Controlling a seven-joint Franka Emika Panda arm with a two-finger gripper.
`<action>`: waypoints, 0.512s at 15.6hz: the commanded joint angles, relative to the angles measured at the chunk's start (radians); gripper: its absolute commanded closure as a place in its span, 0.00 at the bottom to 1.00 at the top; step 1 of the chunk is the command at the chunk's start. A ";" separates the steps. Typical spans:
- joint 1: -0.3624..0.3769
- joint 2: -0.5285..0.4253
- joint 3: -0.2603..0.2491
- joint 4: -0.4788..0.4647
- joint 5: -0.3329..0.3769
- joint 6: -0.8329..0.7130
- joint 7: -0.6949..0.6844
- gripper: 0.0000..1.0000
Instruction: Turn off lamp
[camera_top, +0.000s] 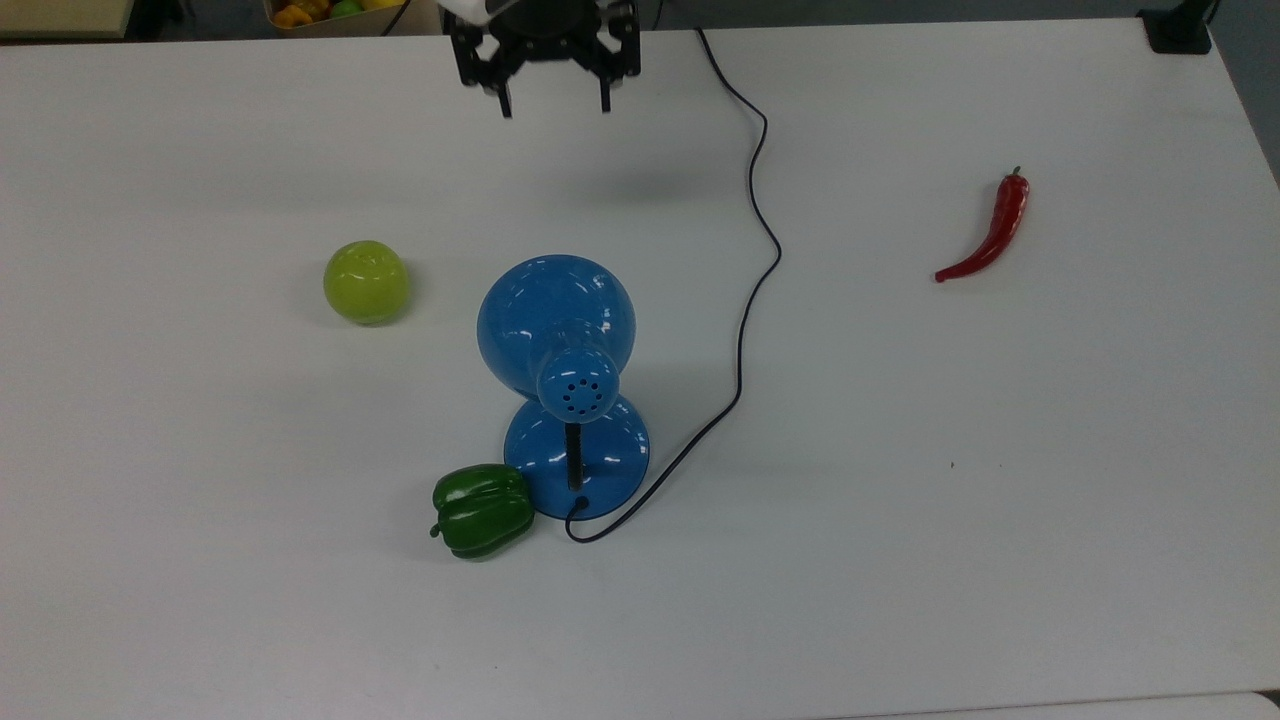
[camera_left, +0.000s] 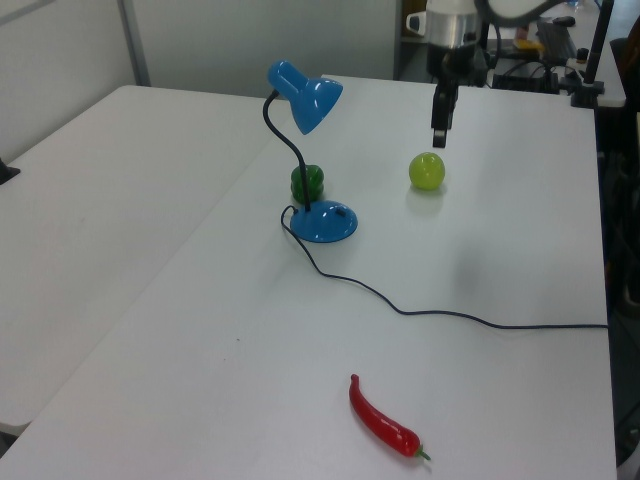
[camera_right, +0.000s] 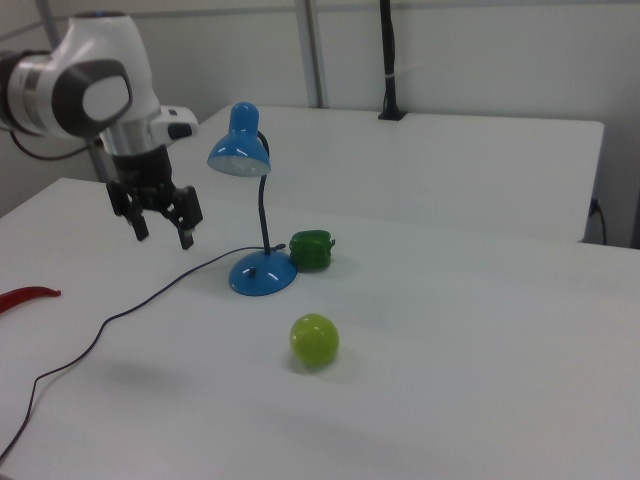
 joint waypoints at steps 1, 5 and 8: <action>0.002 0.001 -0.005 0.120 -0.001 -0.131 0.064 0.00; -0.004 0.003 0.003 0.206 0.005 -0.181 0.124 0.00; -0.009 0.003 0.001 0.240 0.047 -0.170 0.109 0.00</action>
